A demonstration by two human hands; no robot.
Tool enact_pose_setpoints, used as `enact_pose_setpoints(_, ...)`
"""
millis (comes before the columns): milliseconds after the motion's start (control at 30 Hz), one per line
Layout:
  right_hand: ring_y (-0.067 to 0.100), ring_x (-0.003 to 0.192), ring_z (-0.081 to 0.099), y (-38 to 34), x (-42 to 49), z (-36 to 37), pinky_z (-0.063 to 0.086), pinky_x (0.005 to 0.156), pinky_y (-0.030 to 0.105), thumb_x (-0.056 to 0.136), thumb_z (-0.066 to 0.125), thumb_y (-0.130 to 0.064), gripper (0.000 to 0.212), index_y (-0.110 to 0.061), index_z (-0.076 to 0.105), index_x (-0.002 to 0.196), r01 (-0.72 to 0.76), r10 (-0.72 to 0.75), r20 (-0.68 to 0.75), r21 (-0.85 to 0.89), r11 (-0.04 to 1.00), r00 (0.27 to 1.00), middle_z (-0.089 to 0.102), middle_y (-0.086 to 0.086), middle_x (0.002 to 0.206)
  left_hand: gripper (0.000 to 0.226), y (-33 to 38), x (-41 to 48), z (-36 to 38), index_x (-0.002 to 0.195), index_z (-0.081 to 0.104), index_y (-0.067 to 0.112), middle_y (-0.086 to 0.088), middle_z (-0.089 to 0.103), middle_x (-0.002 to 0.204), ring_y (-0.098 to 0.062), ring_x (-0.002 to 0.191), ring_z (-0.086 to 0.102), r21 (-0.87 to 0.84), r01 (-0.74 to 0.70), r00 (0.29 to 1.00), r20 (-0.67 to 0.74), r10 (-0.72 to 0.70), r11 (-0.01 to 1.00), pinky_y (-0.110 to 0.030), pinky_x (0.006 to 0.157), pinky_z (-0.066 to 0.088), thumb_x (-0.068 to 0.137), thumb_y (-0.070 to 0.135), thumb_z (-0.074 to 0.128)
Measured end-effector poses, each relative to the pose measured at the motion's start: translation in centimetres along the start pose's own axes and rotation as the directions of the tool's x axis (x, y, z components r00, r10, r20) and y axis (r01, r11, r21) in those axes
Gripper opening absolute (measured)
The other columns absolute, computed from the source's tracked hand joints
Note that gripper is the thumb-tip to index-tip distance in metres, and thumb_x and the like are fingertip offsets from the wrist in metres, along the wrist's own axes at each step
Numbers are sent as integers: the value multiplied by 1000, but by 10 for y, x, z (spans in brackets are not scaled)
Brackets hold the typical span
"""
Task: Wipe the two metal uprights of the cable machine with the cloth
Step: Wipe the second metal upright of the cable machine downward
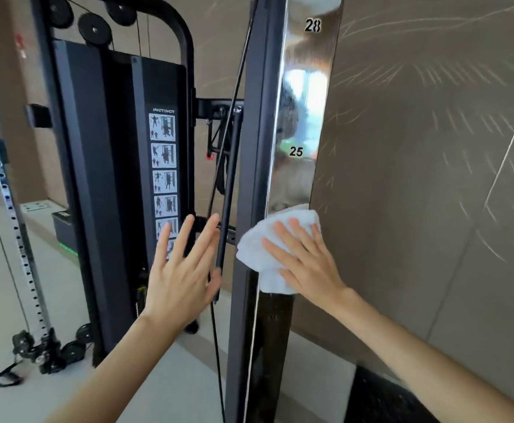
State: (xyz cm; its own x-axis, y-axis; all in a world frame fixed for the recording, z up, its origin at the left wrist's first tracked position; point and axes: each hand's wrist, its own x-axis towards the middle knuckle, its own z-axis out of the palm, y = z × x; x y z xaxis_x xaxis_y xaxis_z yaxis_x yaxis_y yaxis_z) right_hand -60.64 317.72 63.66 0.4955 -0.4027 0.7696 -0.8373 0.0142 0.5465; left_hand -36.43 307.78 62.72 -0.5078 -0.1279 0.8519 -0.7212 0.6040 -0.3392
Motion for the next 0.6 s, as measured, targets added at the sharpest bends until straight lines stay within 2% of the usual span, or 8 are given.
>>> enact_pose_setpoints(67,27,145,8,22,34,-13,11,116,53,95,49,-20,49,-16,34,142,-11,11,-26,-15,1000,1000,6,3,159,59,2,-2,3,137,48,2,-8,25,159,-37,141,31,-25,-29,1000,3,29,999,-58,117,20,87,32,51)
enact_pose_setpoints(100,28,145,8,34,55,-19,11,116,54,98,45,-22,45,-15,35,141,-38,36,-52,-25,999,998,15,7,158,55,3,-4,5,135,48,1,-9,27,159,-37,140,32,-41,-46,999,5,46,998,-58,117,20,88,30,49)
enact_pose_setpoints(167,36,141,17,50,92,-28,13,113,57,101,39,-25,40,-13,38,139,-105,100,-98,-54,993,990,35,19,148,50,6,-6,9,133,46,3,-10,30,157,-38,138,35,-67,-72,997,9,73,995,-59,115,22,90,28,43)
enact_pose_setpoints(233,41,137,23,48,106,-29,11,114,58,102,36,-29,40,-12,41,138,-156,147,-119,-76,985,982,41,23,143,50,7,-6,11,132,45,3,-9,30,157,-38,139,35,-81,-64,998,18,66,995,-59,116,21,89,28,44)
enact_pose_setpoints(333,36,142,14,11,68,-13,6,115,56,101,33,-33,44,-17,36,142,-205,201,-70,-58,977,977,31,17,149,50,10,-11,15,132,51,1,-8,28,158,-38,140,31,-92,-48,999,13,49,995,-59,118,17,88,25,52)
enact_pose_setpoints(467,29,146,-1,-45,-12,5,3,116,51,104,19,-36,50,-26,9,152,-195,214,139,-142,971,967,-4,3,160,49,7,-25,23,134,54,3,-7,26,159,-39,141,29,-122,-78,997,10,80,990,-57,121,7,92,23,39)
enact_pose_setpoints(533,27,146,-4,-44,-14,2,1,116,49,105,17,-36,49,-27,7,152,-184,205,166,-132,974,965,-8,1,159,46,1,-31,27,127,60,4,-8,27,158,-40,141,29,-137,-122,992,5,123,983,-58,120,9,92,22,35)
enact_pose_setpoints(600,25,146,-5,-29,12,-6,-1,117,48,105,17,-37,49,-27,11,152,-195,211,143,-116,974,967,-3,2,160,41,-3,-34,29,115,65,5,-8,27,157,-40,140,29,-167,-149,989,-14,149,975,-59,119,11,92,20,35)
